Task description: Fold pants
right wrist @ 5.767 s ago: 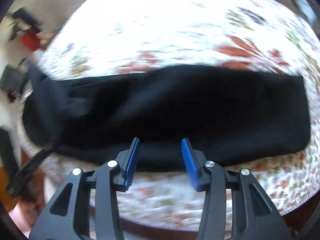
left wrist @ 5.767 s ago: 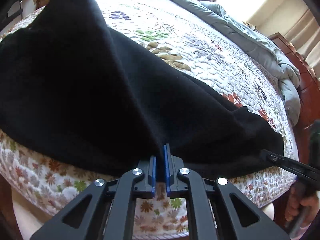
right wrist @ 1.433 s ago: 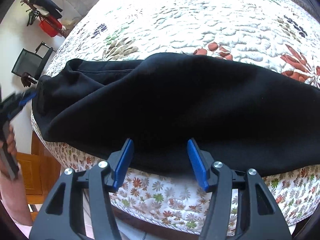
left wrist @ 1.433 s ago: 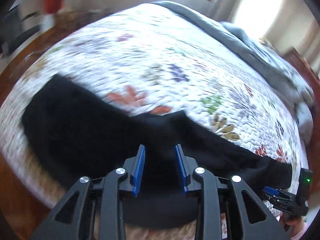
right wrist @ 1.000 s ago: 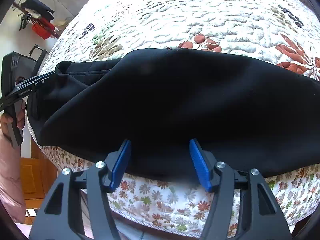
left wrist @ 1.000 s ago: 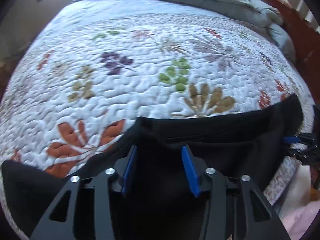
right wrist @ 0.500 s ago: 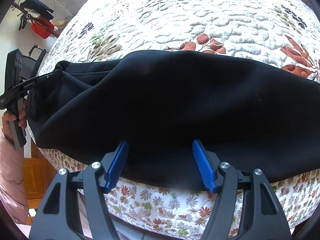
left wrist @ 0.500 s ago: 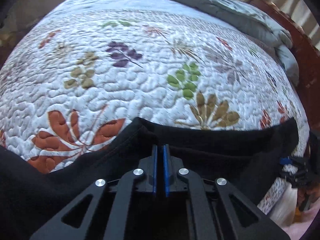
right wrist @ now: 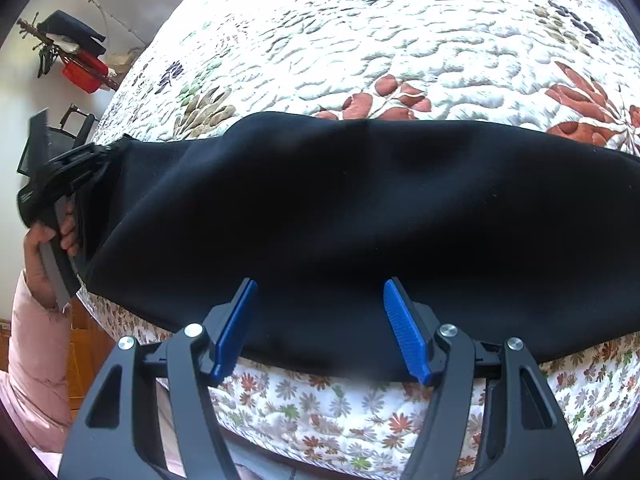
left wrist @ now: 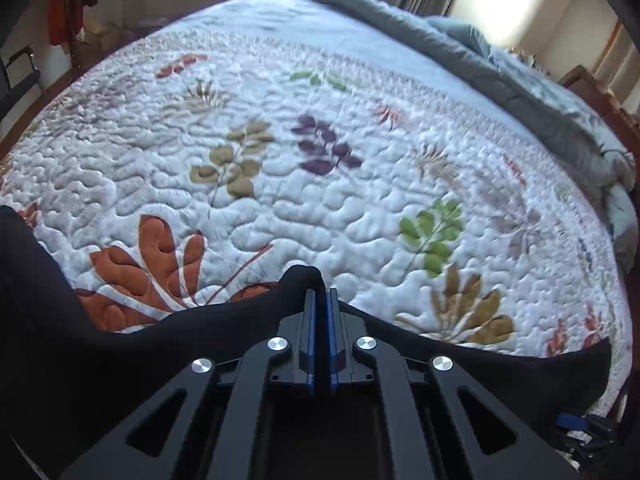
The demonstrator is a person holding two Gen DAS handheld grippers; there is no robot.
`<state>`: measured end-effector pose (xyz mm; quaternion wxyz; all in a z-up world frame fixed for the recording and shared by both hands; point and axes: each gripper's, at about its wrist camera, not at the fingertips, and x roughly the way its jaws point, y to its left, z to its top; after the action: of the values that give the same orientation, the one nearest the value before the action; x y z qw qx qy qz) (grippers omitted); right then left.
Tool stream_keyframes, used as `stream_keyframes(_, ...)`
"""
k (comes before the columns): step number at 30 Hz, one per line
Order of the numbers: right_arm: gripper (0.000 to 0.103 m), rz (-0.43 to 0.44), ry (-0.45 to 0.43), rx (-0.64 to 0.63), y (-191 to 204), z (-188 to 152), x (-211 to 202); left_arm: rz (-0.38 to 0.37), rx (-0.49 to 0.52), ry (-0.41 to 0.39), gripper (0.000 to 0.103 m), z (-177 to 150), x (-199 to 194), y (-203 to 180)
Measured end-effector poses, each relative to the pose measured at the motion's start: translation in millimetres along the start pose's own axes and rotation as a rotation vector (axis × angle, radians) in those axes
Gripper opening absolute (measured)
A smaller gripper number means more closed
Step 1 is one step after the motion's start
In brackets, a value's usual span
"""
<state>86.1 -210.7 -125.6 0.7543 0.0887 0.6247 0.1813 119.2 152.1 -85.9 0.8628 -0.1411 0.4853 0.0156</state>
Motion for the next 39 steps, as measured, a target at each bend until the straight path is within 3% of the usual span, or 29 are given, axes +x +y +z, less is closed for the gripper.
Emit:
stream_keyframes(3, 0.065, 0.009, -0.005, 0.011, -5.2, -0.8, -2.0, 0.014, 0.019, -0.054, 0.006, 2.0, -17.6, 1.6)
stream_keyframes(5, 0.066, 0.013, -0.006, 0.013, -6.3, -0.6, -2.1, 0.069, 0.055, -0.036, 0.007, 7.0, -16.4, 6.6)
stream_keyframes(7, 0.067, 0.013, -0.007, 0.01, -6.1, -1.5, -1.7, 0.034, 0.063, -0.015, 0.008, 11.4, -18.2, 17.3)
stream_keyframes(8, 0.067, 0.012, -0.006, 0.007, -5.8, -1.4, -1.2, 0.004, 0.081, -0.011, 0.02, 13.3, -20.8, 20.5)
stream_keyframes(9, 0.067, 0.011, -0.004, 0.004, -5.7, -1.3, 0.0, 0.003, 0.11, -0.003, 0.047, 14.0, -21.4, 20.1)
stream_keyframes(11, 0.068, 0.012, 0.0, 0.006, -5.6, 0.3, 2.4, 0.008, 0.197, 0.005, 0.072, 12.4, -20.9, 14.1)
stream_keyframes(13, 0.069, 0.013, 0.0, 0.006, -5.5, 1.6, 3.4, 0.0, 0.286, 0.031, 0.071, 11.2, -12.5, 5.7)
stream_keyframes(17, 0.071, 0.008, 0.004, 0.002, -3.1, 3.1, 6.1, -0.013, 0.412, 0.155, 0.071, 9.2, 18.6, -8.7)
stream_keyframes(19, 0.072, 0.008, 0.006, 0.001, -1.7, 3.7, 7.9, -0.072, 0.442, 0.208, 0.069, 6.4, 28.4, -12.7)
stream_keyframes(22, 0.072, 0.009, 0.008, 0.002, -0.9, 5.2, 9.4, -0.085, 0.429, 0.231, 0.044, 8.8, 30.7, -11.3)
stream_keyframes(23, 0.073, 0.011, 0.008, 0.004, -0.9, 5.7, 9.3, -0.068, 0.424, 0.221, 0.027, 10.8, 28.7, -8.7)
stream_keyframes(24, 0.072, 0.015, 0.008, 0.007, -1.2, 6.2, 9.3, -0.087, 0.399, 0.212, 0.018, 11.6, 23.9, -4.0)
stream_keyframes(30, 0.072, 0.039, -0.002, 0.037, -7.0, 8.2, 9.6, -0.11, 0.17, 0.058, 0.016, 10.5, -4.1, 20.3)
stream_keyframes(35, 0.073, 0.033, 0.0, 0.028, -6.6, 9.6, 13.0, 0.057, 0.289, 0.057, 0.024, -1.3, 25.5, -4.1)
stream_keyframes(39, 0.072, 0.046, -0.012, 0.05, -12.6, 6.3, -0.2, 0.092, 0.245, 0.042, 0.041, -1.7, 2.8, -1.0)
